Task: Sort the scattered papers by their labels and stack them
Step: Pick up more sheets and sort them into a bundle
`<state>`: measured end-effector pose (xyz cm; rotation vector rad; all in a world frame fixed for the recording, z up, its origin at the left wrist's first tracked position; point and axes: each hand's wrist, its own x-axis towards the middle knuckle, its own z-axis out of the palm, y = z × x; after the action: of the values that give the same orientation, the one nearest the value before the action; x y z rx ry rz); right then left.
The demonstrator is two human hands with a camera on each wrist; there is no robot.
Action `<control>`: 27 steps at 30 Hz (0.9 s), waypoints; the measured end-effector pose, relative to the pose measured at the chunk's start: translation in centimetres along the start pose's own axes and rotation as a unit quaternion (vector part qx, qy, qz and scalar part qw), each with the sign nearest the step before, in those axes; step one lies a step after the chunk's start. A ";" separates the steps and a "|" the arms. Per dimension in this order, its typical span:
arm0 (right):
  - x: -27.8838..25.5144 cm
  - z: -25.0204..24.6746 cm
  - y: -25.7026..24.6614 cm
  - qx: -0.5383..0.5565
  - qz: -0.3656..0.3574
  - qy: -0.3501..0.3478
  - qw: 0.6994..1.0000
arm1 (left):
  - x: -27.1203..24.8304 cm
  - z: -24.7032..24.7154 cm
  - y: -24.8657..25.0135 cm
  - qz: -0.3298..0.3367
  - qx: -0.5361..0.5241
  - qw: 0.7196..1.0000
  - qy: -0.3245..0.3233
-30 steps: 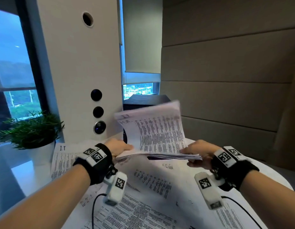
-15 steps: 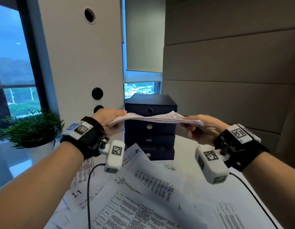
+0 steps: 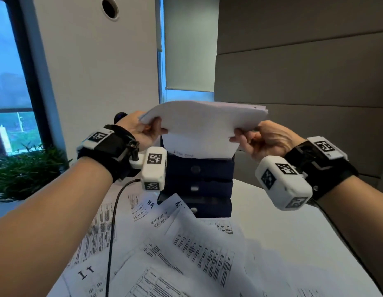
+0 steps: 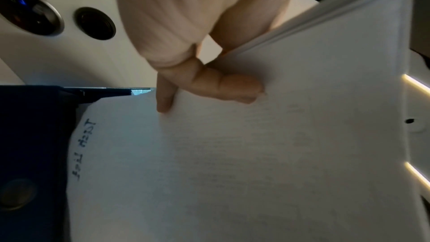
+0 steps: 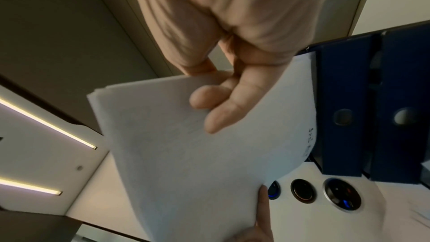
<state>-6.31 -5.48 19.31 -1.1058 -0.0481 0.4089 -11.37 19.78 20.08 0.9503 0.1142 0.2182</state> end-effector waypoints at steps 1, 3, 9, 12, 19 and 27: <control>0.2 -0.1 -0.1 0.004 0.001 -0.003 1.000 | 0.1 0.1 -0.1 -0.001 -0.006 1.000 -0.001; 1.4 -0.6 -0.2 0.015 0.006 0.002 1.000 | 1.3 0.2 -0.8 -0.008 0.000 1.000 0.001; 5.0 -1.4 2.6 -0.032 0.021 0.061 0.997 | 5.4 -3.0 -3.6 -0.038 0.028 0.997 0.058; 6.9 -2.0 4.0 -0.083 0.003 0.090 0.992 | 7.2 -4.7 -5.4 -0.051 0.058 0.993 0.086; 8.7 -3.3 4.1 -0.238 -0.047 0.090 0.966 | 10.7 -6.8 -7.0 0.038 0.202 0.968 0.141; 14.1 -2.6 5.5 -0.523 -0.140 0.182 0.821 | 11.0 -6.8 -7.9 0.171 0.535 0.824 0.072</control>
<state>5.69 -0.75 11.02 -2.2208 -0.1023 -0.1596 -0.94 23.33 9.68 2.0914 0.2142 0.5919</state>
